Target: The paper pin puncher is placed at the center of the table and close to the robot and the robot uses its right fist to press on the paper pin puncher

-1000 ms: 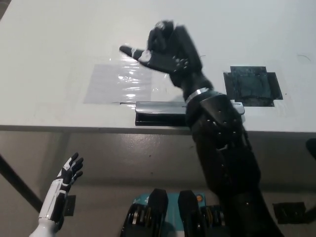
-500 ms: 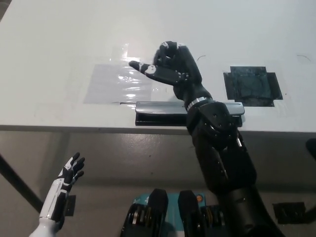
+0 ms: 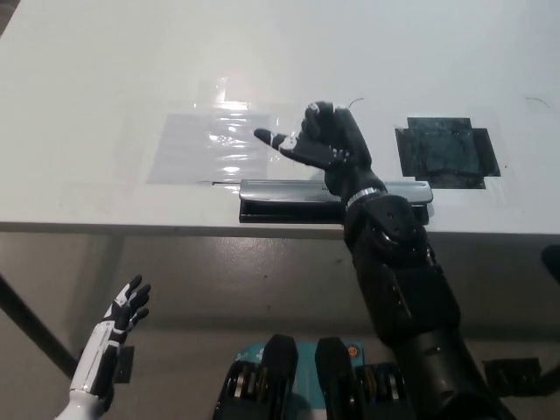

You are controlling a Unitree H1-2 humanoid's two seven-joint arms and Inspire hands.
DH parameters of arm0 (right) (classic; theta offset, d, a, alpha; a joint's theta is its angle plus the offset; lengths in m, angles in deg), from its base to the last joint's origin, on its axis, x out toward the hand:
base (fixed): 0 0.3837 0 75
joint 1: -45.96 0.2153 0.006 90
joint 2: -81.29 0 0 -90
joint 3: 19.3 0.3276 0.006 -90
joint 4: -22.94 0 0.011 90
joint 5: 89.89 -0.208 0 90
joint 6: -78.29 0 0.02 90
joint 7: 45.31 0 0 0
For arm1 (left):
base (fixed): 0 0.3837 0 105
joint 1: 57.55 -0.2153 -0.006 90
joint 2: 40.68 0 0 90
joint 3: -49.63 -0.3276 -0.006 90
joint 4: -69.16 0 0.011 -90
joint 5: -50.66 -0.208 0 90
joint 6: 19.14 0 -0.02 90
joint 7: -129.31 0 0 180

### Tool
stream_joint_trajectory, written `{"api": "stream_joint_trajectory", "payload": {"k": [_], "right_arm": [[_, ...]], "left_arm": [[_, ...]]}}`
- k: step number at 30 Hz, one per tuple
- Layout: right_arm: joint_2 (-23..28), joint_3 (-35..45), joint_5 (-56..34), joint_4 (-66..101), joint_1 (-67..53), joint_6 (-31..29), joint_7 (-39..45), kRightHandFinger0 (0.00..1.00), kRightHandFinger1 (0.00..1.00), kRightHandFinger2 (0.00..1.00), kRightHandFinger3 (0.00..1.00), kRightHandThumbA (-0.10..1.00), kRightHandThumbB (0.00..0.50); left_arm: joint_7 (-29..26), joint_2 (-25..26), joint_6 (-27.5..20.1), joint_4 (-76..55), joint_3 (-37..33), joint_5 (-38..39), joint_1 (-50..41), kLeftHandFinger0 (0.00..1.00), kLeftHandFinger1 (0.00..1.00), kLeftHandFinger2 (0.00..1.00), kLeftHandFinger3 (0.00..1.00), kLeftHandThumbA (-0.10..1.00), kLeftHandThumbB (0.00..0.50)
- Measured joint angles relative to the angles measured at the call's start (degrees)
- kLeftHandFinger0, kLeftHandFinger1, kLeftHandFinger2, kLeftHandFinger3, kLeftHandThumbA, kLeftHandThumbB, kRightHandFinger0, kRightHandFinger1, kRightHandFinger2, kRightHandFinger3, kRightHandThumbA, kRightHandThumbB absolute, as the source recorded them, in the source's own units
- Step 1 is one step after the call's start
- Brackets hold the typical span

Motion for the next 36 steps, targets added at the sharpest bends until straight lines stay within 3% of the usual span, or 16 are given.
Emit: {"api": "stream_joint_trajectory", "payload": {"k": [2,5,7,9,13,23,24,26,28,30,34,35,36], "right_arm": [[0.2,0.06,0.06,-2.9,0.0,-1.01,0.01,0.0,0.0,0.04,0.01,1.0,0.181],[0.59,0.05,0.33,-5.68,0.01,-3.14,-0.05,0.0,0.0,0.22,0.19,1.0,0.185],[0.8,0.07,0.48,-7.62,0.19,-5.37,0.06,0.02,0.05,0.29,0.21,1.0,0.17],[0.82,0.06,0.61,-9.92,0.51,-7.83,0.24,0.0,0.0,0.26,0.2,1.0,0.174],[0.82,0.1,0.76,-14.75,1.49,-12.18,0.54,0.0,0.0,0.2,0.14,1.0,0.169],[0.65,0.72,0.81,-26.87,3.24,-24.84,1.5,0.0,0.01,0.26,0.16,1.0,0.191],[0.61,0.72,0.85,-27.56,3.25,-25.84,1.56,0.0,0.01,0.24,0.13,1.0,0.147],[0.42,0.58,1.04,-28.64,3.1,-28.09,1.64,0.0,0.0,0.21,0.07,1.0,0.12],[0.18,0.3,1.3,-29.15,2.76,-30.24,1.65,0.0,0.0,0.2,0.06,1.0,0.137],[-0.05,-0.03,1.73,-29.42,2.26,-31.94,1.66,0.0,0.0,0.21,0.07,1.0,0.172],[-0.43,-0.11,2.24,-29.69,1.76,-33.12,1.79,0.01,0.11,0.33,0.17,1.0,0.154],[-0.46,-0.04,2.25,-29.64,1.72,-33.12,1.85,0.0,0.05,0.28,0.15,1.0,0.171],[-0.47,0.04,2.25,-29.16,1.61,-33.12,1.92,0.0,0.05,0.29,0.16,1.0,0.145]], "left_arm": [[0.0,0.1,-0.01,0.0,-0.12,-0.05,-0.17,1.0,1.0,1.0,1.0,1.0,0.199],[0.0,0.49,-0.01,0.0,-0.3,-0.14,-0.35,1.0,1.0,1.0,1.0,1.0,0.205],[0.01,0.65,-0.01,0.0,-0.38,-0.13,-0.37,1.0,1.0,1.0,1.0,1.0,0.214],[0.01,0.67,0.0,-0.03,-0.5,-0.12,-0.37,1.0,1.0,1.0,1.0,1.0,0.209],[0.0,0.67,0.0,-0.19,-0.58,-0.09,-0.57,1.0,1.0,1.0,1.0,1.0,0.21],[0.02,0.67,0.07,-0.18,-0.58,0.16,-0.62,1.0,1.0,1.0,1.0,1.0,0.176],[0.02,0.67,0.07,-0.17,-0.58,0.21,-0.62,1.0,1.0,1.0,1.0,1.0,0.164],[0.01,0.69,-0.01,-0.2,-0.6,0.24,-0.84,1.0,1.0,1.0,1.0,1.0,0.167],[0.01,0.71,-0.05,-0.19,-0.66,0.24,-1.46,1.0,1.0,1.0,1.0,1.0,0.173],[0.01,0.71,-0.14,-0.15,-0.71,0.24,-2.1,1.0,1.0,1.0,1.0,1.0,0.178],[0.01,0.72,-0.32,0.13,-0.79,0.24,-2.48,1.0,1.0,1.0,1.0,1.0,0.187],[0.01,0.72,-0.37,0.12,-0.82,0.24,-2.48,1.0,1.0,1.0,1.0,1.0,0.185],[0.01,0.72,-0.4,0.12,-0.83,0.24,-2.51,1.0,1.0,1.0,1.0,1.0,0.181]]}}
